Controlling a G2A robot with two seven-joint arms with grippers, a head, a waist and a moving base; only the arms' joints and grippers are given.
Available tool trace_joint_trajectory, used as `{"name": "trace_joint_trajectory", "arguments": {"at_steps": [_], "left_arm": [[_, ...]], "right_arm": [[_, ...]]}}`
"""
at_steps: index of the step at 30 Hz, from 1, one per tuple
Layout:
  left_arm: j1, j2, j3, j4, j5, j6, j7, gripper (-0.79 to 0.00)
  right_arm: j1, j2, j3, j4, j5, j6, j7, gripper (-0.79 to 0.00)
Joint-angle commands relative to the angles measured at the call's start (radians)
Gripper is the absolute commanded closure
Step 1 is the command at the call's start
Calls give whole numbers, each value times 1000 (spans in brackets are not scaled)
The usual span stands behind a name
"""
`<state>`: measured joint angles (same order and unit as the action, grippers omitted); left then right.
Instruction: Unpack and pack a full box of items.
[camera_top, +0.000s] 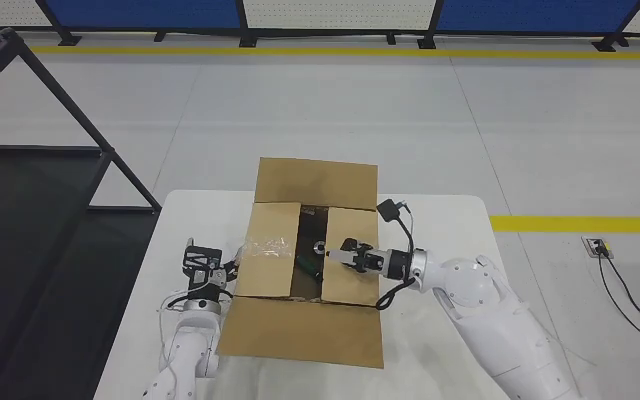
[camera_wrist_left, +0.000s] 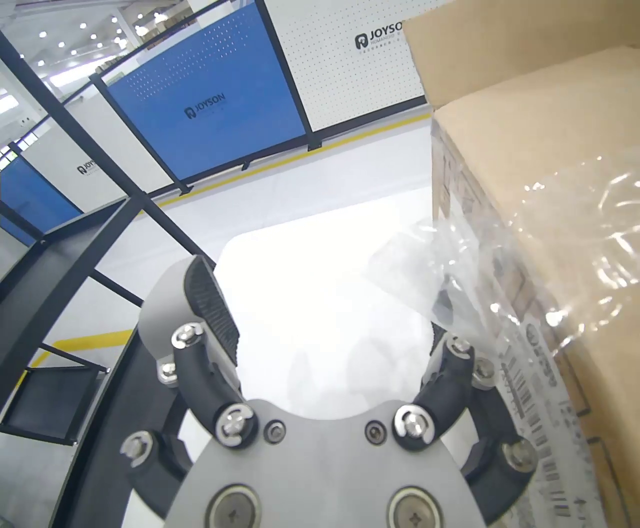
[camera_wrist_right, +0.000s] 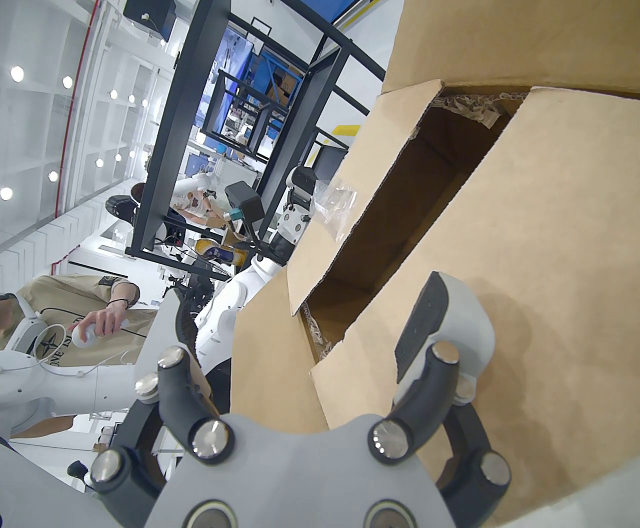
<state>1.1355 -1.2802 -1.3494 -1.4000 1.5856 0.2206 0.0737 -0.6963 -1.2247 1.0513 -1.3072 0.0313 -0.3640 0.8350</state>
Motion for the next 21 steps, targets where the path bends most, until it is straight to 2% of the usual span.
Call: {"name": "trace_joint_trajectory", "arguments": {"at_steps": [1, 7, 14, 21], "left_arm": [[1, 0, 0, 1, 6, -3, 2, -785], [17, 0, -11, 11, 31, -9, 25, -785], [37, -4, -29, 11, 0, 26, 62, -785], [44, -3, -34, 9, 38, 4, 66, -785]], "right_arm": [[0, 0, -1, -1, -1, 0, 0, -785], [-2, -1, -1, -1, -1, -1, -3, -785], [1, -2, -5, 4, 2, -3, -1, -785], [5, -3, -9, 9, 4, -8, 0, -785]]}}
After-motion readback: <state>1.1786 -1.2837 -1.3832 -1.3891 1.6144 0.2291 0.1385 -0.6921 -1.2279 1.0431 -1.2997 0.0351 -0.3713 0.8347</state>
